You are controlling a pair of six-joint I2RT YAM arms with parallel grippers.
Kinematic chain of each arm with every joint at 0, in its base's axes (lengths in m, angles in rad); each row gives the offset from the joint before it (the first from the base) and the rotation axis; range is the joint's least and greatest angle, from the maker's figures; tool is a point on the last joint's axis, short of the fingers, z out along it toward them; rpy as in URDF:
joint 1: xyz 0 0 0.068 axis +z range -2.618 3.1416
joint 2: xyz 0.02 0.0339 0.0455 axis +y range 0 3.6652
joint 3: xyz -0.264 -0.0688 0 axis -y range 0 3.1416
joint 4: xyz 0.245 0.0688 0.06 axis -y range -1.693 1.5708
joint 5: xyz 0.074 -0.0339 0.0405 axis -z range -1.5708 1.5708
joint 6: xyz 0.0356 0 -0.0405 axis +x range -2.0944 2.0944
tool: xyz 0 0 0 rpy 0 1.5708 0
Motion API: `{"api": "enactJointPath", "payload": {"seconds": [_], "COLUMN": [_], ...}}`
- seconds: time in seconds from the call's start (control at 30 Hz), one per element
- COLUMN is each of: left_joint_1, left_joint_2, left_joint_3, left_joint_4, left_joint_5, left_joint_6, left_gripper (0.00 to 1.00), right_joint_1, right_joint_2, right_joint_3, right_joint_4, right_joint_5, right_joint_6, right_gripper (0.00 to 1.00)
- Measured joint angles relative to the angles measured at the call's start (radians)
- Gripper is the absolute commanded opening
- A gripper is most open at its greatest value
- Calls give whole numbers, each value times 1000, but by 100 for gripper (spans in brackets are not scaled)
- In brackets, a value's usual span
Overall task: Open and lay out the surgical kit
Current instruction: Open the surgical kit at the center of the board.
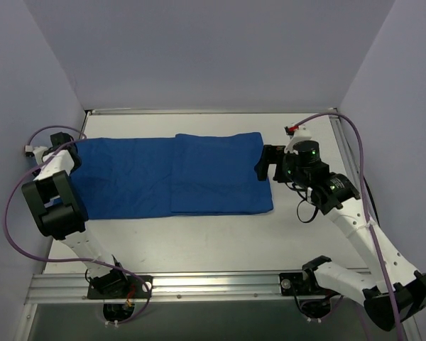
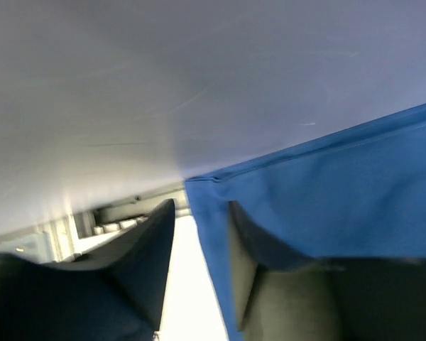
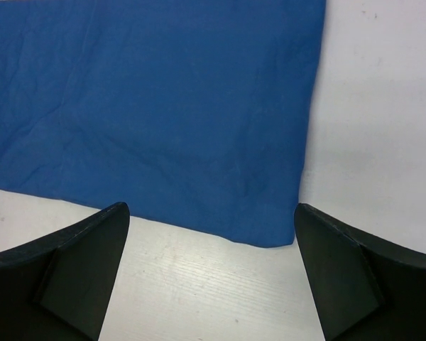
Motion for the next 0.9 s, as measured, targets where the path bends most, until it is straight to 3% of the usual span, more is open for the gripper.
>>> {"api": "enactJointPath", "payload": {"seconds": [0.2,0.3,0.33,0.5,0.63,0.77,0.9], "left_joint_1": [-10,-36,-52,-195,-303,-352,-377], "left_joint_2": [-72,-168,-205,-363,-460,-512,-586], "left_joint_3": [10,10,9,-24,-159,-265,-342], "left_joint_4": [-31,-39,-40,-43,-47,-90,-116], "left_joint_5": [111,195,224,338,434,491,523], "left_joint_6": [-44,-56,-58,-67,-70,-69,-64], "left_gripper": [83,88,94,96,97,96,94], "right_joint_1": [134,252,286,443,554,637,691], "right_joint_2": [93,181,216,420,593,751,880], "right_joint_3": [-12,-11,-10,48,158,271,347], "right_joint_4": [67,109,122,167,208,248,275], "right_joint_5": [73,128,142,221,296,344,366], "right_joint_6": [15,14,13,-8,-36,-51,-54], "right_gripper": [96,96,96,92,85,76,73]}}
